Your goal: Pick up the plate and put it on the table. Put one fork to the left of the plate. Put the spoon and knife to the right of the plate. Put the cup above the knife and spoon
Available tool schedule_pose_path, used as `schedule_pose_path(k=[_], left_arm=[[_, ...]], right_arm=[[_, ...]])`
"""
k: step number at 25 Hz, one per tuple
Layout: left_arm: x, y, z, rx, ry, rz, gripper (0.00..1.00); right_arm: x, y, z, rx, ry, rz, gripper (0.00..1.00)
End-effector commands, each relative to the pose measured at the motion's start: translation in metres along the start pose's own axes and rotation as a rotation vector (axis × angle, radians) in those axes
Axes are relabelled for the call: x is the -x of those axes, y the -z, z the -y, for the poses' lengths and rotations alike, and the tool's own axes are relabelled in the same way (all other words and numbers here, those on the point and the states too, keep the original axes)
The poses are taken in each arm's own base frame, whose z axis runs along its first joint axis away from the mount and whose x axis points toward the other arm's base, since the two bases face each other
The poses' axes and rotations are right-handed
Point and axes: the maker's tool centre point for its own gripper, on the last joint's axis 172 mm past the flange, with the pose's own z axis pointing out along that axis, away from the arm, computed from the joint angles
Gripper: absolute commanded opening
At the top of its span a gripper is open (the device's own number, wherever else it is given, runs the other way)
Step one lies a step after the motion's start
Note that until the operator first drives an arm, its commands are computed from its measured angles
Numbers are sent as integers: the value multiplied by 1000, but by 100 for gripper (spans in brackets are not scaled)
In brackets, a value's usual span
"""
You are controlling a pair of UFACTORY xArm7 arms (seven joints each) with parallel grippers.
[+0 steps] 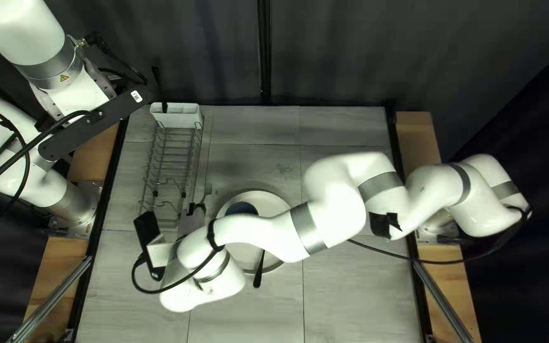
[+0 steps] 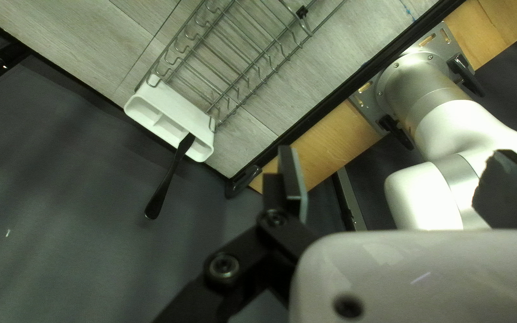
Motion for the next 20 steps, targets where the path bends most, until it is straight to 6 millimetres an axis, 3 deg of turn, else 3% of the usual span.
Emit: schedule_pose_path(k=[1,8,13,16,20], left_arm=[[0,0,0,0,0,0,100],[0,0,0,0,0,0,100],[0,0,0,0,0,0,100],[0,0,0,0,0,0,100],[0,0,0,0,0,0,100]], right_arm=[[0,32,6,-21,10,-26,100],[25,117,-1,-145,23,-108,100],[54,162,-13,-256,70,-183,100],[85,170,-16,-348,129,-235,100],[125,162,-6,-500,247,-334,100]])
